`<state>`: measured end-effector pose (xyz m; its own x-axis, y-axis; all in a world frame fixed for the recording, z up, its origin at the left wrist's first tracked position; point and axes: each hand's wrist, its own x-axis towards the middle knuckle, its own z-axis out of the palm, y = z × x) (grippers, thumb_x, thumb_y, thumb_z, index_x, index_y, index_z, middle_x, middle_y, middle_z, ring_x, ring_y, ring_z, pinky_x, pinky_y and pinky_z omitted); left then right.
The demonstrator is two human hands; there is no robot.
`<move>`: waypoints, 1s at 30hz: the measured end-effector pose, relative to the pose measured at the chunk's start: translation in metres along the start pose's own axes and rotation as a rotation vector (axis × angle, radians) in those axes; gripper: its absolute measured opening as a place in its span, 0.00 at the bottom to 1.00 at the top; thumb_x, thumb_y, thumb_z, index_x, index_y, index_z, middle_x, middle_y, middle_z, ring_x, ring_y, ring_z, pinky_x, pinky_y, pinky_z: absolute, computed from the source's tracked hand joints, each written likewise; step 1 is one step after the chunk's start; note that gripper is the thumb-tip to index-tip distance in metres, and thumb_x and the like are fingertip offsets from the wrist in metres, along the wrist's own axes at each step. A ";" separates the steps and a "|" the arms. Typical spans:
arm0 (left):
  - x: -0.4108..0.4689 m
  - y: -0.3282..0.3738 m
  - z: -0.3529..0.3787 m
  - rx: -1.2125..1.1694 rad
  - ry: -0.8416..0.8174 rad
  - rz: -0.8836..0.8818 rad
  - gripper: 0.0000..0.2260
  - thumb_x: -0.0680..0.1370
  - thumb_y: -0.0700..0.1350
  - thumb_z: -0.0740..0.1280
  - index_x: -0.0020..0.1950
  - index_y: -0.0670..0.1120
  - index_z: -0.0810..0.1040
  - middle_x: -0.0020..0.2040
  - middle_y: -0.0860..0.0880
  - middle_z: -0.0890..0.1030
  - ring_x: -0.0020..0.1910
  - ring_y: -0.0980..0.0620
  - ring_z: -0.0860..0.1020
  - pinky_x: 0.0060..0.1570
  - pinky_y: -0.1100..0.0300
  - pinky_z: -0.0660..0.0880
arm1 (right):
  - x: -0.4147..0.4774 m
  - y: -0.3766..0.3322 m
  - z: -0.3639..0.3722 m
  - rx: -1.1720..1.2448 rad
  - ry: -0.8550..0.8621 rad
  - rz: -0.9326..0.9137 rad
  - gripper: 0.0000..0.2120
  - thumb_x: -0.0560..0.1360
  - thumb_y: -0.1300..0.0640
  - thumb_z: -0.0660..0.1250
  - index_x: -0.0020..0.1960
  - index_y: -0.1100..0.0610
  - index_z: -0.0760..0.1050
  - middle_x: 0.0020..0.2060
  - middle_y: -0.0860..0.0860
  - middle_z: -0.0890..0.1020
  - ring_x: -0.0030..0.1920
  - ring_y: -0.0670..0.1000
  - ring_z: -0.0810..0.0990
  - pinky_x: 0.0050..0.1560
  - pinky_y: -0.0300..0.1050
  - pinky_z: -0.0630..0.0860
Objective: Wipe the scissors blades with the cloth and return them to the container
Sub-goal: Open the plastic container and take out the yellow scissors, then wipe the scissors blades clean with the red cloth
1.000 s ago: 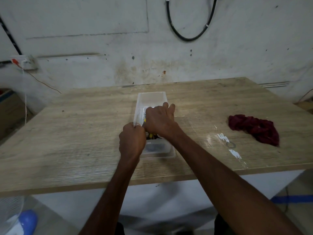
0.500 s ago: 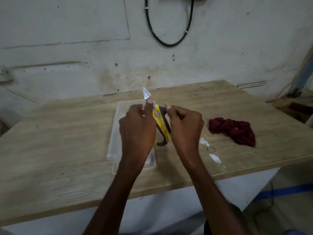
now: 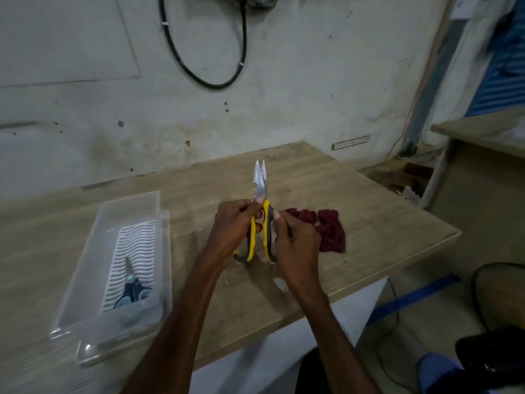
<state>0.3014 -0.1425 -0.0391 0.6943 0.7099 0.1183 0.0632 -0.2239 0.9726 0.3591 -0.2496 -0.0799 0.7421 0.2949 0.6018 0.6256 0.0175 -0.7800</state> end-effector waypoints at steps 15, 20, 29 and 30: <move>0.015 -0.021 -0.029 -0.087 -0.288 -0.119 0.12 0.77 0.47 0.66 0.47 0.38 0.82 0.31 0.50 0.75 0.25 0.55 0.72 0.26 0.64 0.70 | 0.031 0.031 -0.024 0.026 -0.407 0.119 0.15 0.78 0.55 0.64 0.33 0.54 0.79 0.21 0.44 0.68 0.26 0.38 0.67 0.33 0.40 0.65; 0.023 -0.029 -0.022 0.136 -0.150 -0.007 0.09 0.74 0.49 0.71 0.39 0.45 0.84 0.30 0.50 0.82 0.27 0.55 0.78 0.35 0.61 0.75 | 0.020 0.029 -0.028 -0.069 -0.335 0.051 0.17 0.78 0.52 0.62 0.35 0.59 0.76 0.23 0.44 0.69 0.27 0.38 0.69 0.31 0.44 0.68; 0.018 -0.025 -0.024 0.228 -0.138 0.069 0.14 0.65 0.60 0.75 0.34 0.50 0.85 0.26 0.52 0.79 0.25 0.56 0.73 0.35 0.58 0.70 | 0.023 0.019 -0.028 -0.546 -0.113 -0.053 0.18 0.77 0.44 0.61 0.37 0.53 0.80 0.32 0.50 0.82 0.36 0.50 0.80 0.41 0.46 0.70; 0.018 -0.024 -0.024 0.210 -0.139 0.055 0.14 0.65 0.59 0.76 0.34 0.48 0.85 0.26 0.51 0.78 0.25 0.56 0.72 0.35 0.59 0.69 | 0.030 0.019 -0.030 -0.573 -0.071 -0.054 0.13 0.76 0.46 0.65 0.41 0.51 0.82 0.36 0.50 0.83 0.39 0.51 0.81 0.42 0.45 0.70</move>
<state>0.2948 -0.1085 -0.0560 0.7916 0.5977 0.1274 0.1602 -0.4041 0.9006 0.4009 -0.2691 -0.0713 0.7002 0.3720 0.6094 0.7070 -0.4799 -0.5194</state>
